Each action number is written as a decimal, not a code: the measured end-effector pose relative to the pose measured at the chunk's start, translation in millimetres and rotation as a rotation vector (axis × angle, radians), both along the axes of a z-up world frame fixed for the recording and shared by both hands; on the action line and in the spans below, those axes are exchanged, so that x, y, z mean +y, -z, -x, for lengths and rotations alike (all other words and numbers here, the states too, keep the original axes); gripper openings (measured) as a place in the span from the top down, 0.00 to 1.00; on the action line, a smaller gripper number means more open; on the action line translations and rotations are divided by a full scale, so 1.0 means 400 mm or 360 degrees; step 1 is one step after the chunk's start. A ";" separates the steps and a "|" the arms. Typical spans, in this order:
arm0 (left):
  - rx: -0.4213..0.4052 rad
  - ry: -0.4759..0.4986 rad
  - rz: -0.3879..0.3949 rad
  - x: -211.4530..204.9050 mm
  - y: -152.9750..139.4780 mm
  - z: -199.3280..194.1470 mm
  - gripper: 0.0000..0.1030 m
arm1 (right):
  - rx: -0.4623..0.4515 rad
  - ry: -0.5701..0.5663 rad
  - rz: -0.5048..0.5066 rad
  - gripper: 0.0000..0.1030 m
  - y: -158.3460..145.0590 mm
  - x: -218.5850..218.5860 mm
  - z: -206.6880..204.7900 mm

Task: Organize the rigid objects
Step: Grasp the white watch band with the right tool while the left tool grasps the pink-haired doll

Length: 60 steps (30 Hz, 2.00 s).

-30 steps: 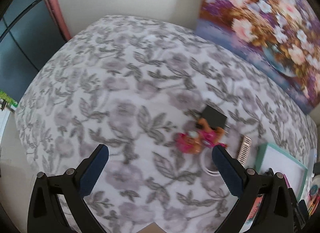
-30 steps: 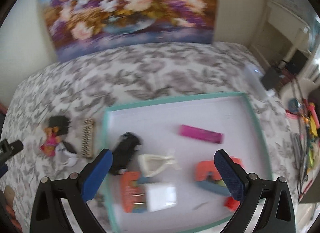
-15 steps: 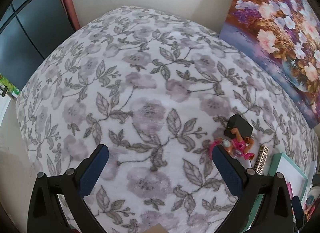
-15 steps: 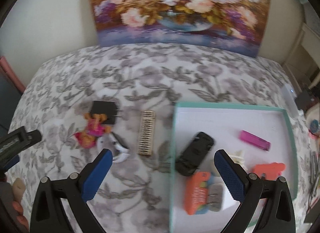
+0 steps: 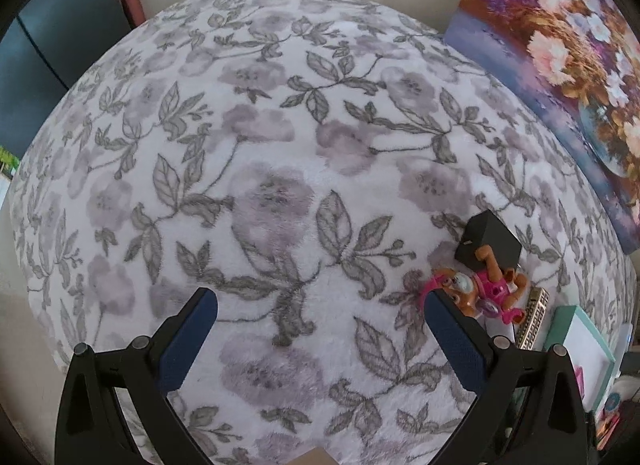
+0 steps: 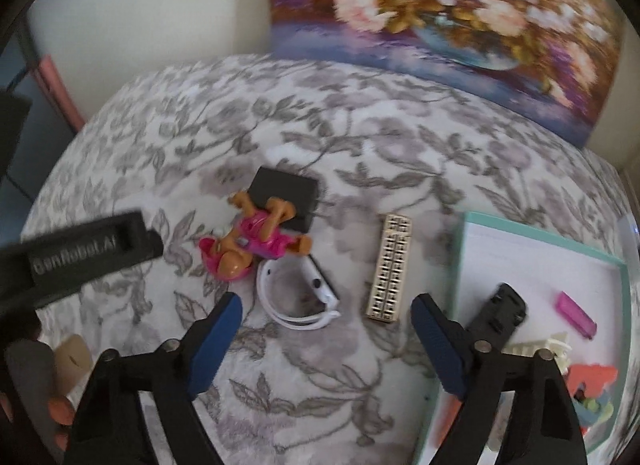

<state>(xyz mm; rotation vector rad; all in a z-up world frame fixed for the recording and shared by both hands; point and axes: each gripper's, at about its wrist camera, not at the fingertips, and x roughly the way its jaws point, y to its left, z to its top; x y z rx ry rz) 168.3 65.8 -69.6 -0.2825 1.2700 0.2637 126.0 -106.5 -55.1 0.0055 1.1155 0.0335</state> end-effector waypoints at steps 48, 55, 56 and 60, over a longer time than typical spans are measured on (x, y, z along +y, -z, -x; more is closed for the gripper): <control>0.0018 0.0059 0.0097 -0.023 0.020 -0.042 0.00 | 0.0039 0.0005 -0.0040 0.45 0.044 -0.013 -0.055; -0.0007 0.0093 0.0129 -0.046 0.005 -0.044 0.00 | 0.0005 0.0107 -0.0102 0.45 -0.014 -0.086 -0.052; -0.0008 0.0100 0.0133 -0.050 0.006 -0.046 0.00 | 0.0001 0.0131 -0.0113 0.45 -0.020 -0.101 -0.051; -0.0013 0.0155 0.0168 -0.082 0.010 -0.049 0.00 | -0.0008 0.0229 -0.0131 0.45 -0.037 -0.161 -0.052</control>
